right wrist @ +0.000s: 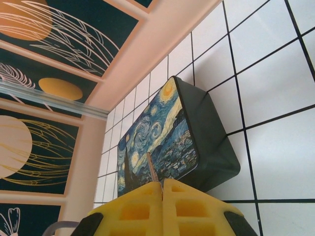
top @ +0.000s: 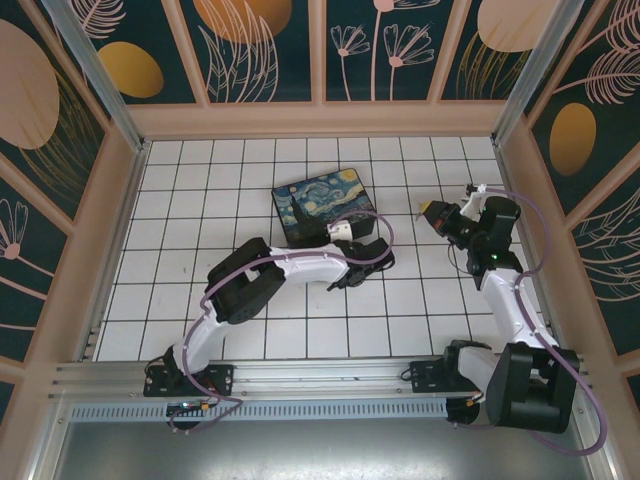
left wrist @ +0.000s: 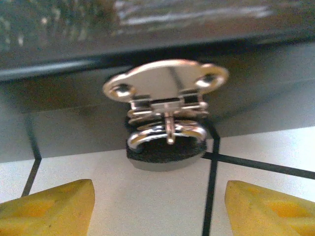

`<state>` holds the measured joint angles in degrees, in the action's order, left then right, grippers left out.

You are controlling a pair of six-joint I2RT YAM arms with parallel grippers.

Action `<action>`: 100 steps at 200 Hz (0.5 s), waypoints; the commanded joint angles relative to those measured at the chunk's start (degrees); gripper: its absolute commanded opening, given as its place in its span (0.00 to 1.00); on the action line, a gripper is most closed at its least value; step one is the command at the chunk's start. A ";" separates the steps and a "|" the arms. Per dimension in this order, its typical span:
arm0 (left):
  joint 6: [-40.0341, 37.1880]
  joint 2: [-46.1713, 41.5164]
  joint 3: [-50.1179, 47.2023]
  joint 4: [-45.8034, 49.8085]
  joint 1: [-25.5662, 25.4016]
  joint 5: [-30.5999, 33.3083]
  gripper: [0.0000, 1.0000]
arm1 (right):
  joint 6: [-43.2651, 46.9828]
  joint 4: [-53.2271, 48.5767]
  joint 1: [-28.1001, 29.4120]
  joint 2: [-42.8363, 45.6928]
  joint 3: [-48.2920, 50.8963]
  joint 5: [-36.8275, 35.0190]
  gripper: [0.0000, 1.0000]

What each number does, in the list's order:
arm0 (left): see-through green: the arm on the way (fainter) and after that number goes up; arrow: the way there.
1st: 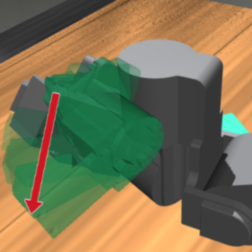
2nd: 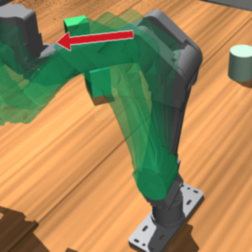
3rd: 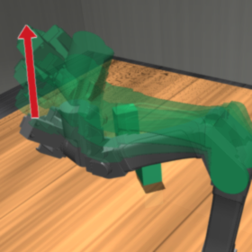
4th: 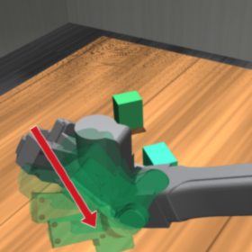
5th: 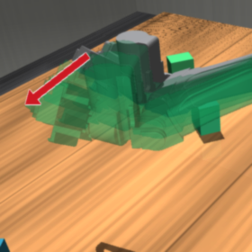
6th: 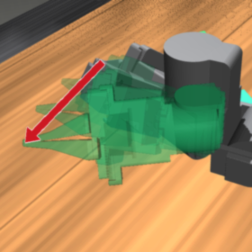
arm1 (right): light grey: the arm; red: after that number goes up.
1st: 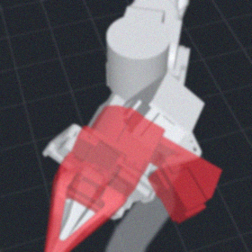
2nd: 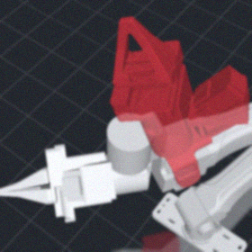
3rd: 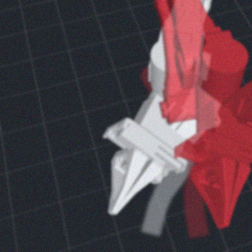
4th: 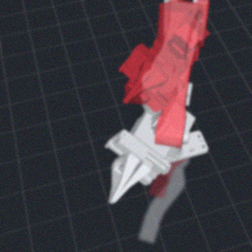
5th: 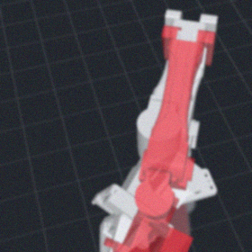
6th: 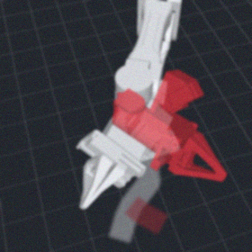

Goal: Unlock the padlock with the key

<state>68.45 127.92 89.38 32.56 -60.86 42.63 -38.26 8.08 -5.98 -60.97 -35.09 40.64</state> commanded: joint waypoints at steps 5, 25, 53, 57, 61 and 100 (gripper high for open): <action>1.53 0.84 0.89 0.76 0.56 5.23 0.69 | -0.58 3.38 -0.20 -0.53 -1.56 2.09 0.00; 0.44 1.11 1.00 -1.38 0.57 6.64 0.67 | -0.98 4.13 -0.23 -0.77 -1.30 2.42 0.00; 0.40 2.75 2.45 -1.08 0.68 7.43 0.64 | -0.98 4.57 -0.13 -1.10 -1.13 2.84 0.00; 0.81 2.92 2.54 -0.85 0.66 7.51 0.63 | -0.95 4.58 -0.17 -1.14 -1.06 2.86 0.00; 1.14 3.08 2.57 -0.79 0.70 7.59 0.63 | -1.05 4.67 -0.15 -1.16 -0.99 2.93 0.00; 2.04 3.97 3.46 -1.41 0.97 8.50 0.58 | -0.99 5.15 0.09 -1.51 -0.34 3.66 0.00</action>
<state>69.14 130.19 90.91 31.14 -60.42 48.36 -39.11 10.61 -5.96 -62.00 -35.09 42.72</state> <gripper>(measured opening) 0.601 0.052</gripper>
